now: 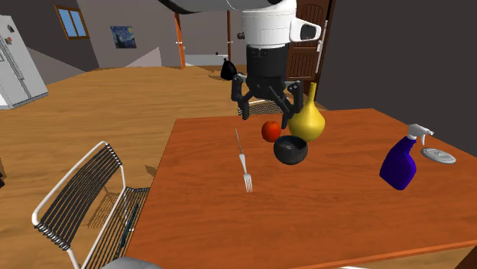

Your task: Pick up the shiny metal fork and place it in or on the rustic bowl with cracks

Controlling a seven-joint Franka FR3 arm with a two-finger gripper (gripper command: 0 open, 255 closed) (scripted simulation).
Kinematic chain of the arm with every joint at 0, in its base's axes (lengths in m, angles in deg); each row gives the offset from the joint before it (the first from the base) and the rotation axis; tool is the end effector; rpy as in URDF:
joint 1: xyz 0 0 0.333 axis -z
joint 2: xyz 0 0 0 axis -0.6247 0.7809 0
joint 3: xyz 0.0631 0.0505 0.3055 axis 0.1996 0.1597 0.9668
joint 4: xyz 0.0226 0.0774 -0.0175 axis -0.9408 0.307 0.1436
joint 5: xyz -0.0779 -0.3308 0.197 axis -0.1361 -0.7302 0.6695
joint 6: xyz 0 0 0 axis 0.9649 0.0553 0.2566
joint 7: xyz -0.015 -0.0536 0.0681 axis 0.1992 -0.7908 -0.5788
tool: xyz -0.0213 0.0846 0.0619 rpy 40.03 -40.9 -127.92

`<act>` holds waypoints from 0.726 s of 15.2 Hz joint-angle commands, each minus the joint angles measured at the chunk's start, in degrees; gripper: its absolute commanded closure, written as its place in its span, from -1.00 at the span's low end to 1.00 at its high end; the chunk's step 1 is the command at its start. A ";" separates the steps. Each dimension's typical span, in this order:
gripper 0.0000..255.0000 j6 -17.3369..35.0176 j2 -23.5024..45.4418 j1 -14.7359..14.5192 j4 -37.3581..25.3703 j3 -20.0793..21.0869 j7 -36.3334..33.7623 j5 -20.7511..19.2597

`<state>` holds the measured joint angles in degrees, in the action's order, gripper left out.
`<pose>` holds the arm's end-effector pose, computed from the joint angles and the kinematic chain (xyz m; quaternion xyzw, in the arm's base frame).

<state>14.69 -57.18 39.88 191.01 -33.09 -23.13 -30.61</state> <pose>0.3299 0.0024 0.6156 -0.9974 0.0460 -0.0562 0.0024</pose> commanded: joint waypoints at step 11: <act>-1.00 16.58 13.89 -2.93 5.16 2.13 3.82 -0.13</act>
<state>29.78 -44.53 37.21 195.76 -31.11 -19.81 -30.69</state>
